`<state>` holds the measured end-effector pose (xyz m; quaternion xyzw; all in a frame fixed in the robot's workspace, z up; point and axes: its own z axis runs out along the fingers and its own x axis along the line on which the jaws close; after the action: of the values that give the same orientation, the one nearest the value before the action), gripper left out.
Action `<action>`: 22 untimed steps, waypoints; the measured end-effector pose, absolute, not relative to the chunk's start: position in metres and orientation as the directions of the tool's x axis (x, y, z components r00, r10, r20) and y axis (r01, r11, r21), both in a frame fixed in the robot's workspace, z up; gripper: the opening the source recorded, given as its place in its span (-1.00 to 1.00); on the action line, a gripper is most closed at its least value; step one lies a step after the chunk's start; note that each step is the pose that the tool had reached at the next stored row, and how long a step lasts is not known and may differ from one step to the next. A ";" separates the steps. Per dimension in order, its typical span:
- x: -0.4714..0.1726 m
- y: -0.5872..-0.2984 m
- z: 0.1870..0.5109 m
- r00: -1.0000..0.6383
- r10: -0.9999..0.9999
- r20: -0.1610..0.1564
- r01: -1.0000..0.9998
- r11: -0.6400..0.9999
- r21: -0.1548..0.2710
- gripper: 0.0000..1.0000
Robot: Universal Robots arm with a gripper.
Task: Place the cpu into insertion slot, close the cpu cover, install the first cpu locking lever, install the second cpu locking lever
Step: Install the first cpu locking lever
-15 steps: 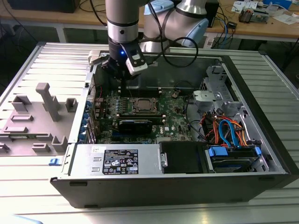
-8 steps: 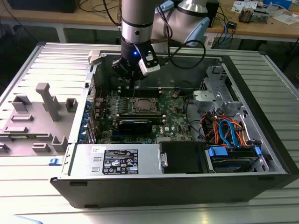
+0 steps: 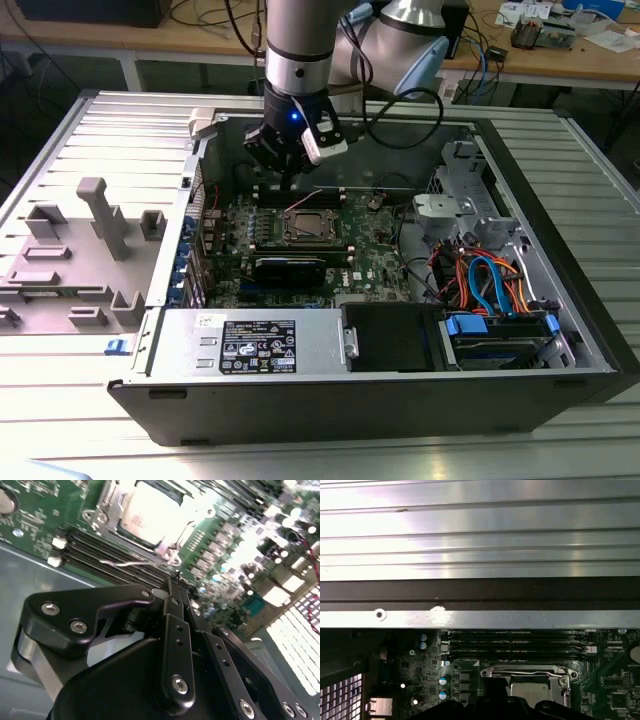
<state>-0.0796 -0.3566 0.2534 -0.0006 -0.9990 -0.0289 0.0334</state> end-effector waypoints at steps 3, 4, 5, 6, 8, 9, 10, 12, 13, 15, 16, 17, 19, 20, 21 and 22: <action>-0.070 -0.356 0.250 -0.998 -0.003 0.067 0.001 0.998 0.058 -0.79; -0.069 -0.356 0.249 -0.998 -0.005 0.067 -0.001 0.998 0.058 -0.79; -0.068 -0.356 0.248 -0.998 -0.016 0.067 -0.012 0.998 0.058 -0.79; -0.068 -0.356 0.247 -0.997 -0.035 0.067 -0.031 0.998 0.059 -0.79; -0.068 -0.356 0.246 -0.996 -0.059 0.067 -0.054 0.996 0.065 -0.79; -0.068 -0.356 0.246 -0.996 -0.065 0.066 -0.061 0.996 0.071 -0.79; -0.068 -0.356 0.245 -0.995 -0.070 0.066 -0.065 0.995 0.075 -0.79; -0.068 -0.356 0.244 -0.994 -0.083 0.065 -0.077 0.993 0.086 -0.79; -0.068 -0.356 0.243 -0.994 -0.087 0.065 -0.081 0.993 0.088 -0.79; -0.068 -0.356 0.239 -0.994 -0.089 0.065 -0.083 0.993 0.089 -0.79; -0.068 -0.356 0.237 -0.994 -0.089 0.065 -0.084 0.993 0.089 -0.79; -0.068 -0.356 0.235 -0.994 -0.089 0.065 -0.083 0.993 0.089 -0.79; -0.068 -0.356 0.232 -0.994 -0.089 0.065 -0.083 0.993 0.089 -0.79; -0.068 -0.355 0.230 -0.994 -0.089 0.065 -0.083 0.993 0.089 -0.79; -0.068 -0.355 0.229 -0.994 -0.089 0.065 -0.083 0.992 0.090 -0.79; -0.068 -0.355 0.228 -0.994 -0.089 0.065 -0.083 0.992 0.090 -0.79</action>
<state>-0.0685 -0.3546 0.2282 0.0433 -0.9975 -0.0437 0.0344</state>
